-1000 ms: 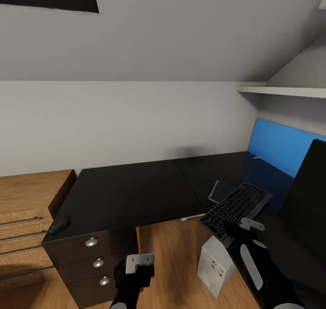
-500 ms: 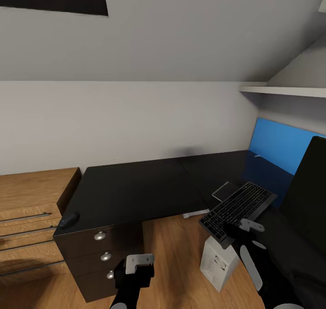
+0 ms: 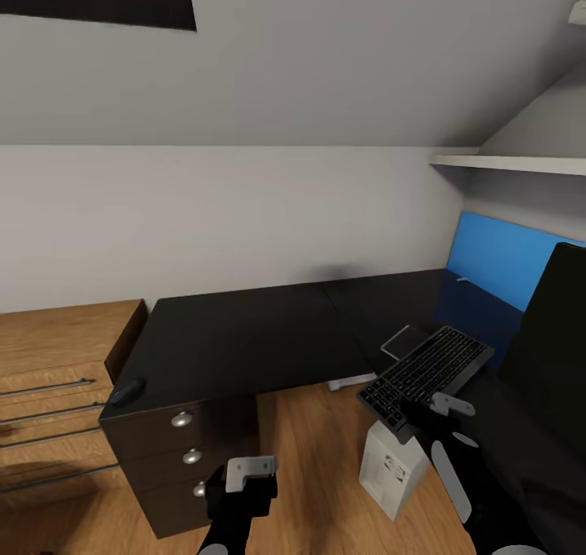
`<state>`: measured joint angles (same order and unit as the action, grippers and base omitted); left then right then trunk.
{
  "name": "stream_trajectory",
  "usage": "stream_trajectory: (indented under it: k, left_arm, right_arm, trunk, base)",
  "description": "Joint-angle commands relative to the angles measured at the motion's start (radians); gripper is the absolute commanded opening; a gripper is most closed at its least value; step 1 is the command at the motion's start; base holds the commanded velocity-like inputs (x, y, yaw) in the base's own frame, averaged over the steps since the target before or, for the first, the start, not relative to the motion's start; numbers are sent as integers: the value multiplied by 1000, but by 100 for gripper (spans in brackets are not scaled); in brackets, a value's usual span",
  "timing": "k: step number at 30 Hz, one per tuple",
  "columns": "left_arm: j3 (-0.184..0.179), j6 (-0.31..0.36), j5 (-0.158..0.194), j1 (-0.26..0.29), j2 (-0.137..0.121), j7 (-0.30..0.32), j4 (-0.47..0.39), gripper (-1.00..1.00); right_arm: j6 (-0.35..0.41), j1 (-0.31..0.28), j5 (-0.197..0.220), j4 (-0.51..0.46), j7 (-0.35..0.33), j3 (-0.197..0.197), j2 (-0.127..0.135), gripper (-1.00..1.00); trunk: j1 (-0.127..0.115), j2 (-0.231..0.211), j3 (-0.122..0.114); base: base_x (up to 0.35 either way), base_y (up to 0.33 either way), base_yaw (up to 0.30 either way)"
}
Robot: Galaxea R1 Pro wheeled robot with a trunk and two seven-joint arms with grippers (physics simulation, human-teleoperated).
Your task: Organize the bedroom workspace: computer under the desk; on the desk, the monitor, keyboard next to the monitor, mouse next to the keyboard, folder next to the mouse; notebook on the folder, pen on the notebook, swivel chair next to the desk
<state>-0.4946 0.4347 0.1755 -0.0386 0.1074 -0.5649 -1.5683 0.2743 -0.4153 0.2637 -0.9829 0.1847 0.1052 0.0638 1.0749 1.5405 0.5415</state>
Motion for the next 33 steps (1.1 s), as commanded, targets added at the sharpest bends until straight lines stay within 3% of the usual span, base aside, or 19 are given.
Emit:
stream_trajectory:
  k: [1, 9, 33]
  left_arm:
    - [-1, 2, 9, 0, 0, -7, -2, 100]
    - [-1, 3, 9, 0, 0, -7, -1, 100]
    - [-3, 3, 7, 0, 0, -7, 9, 100]
  right_arm:
    - [2, 0, 12, 30, 7, -1, 0, 100]
    - [2, 0, 10, 33, 7, -1, 1, 100]
    - [2, 0, 9, 32, 7, -2, 1, 100]
  trunk:
    - [0, 0, 1]
    - [0, 0, 1]
    - [-92, -168, -74]
  base:
    - [-35, 0, 0]
    - [-9, 0, 0]
    - [0, 0, 0]
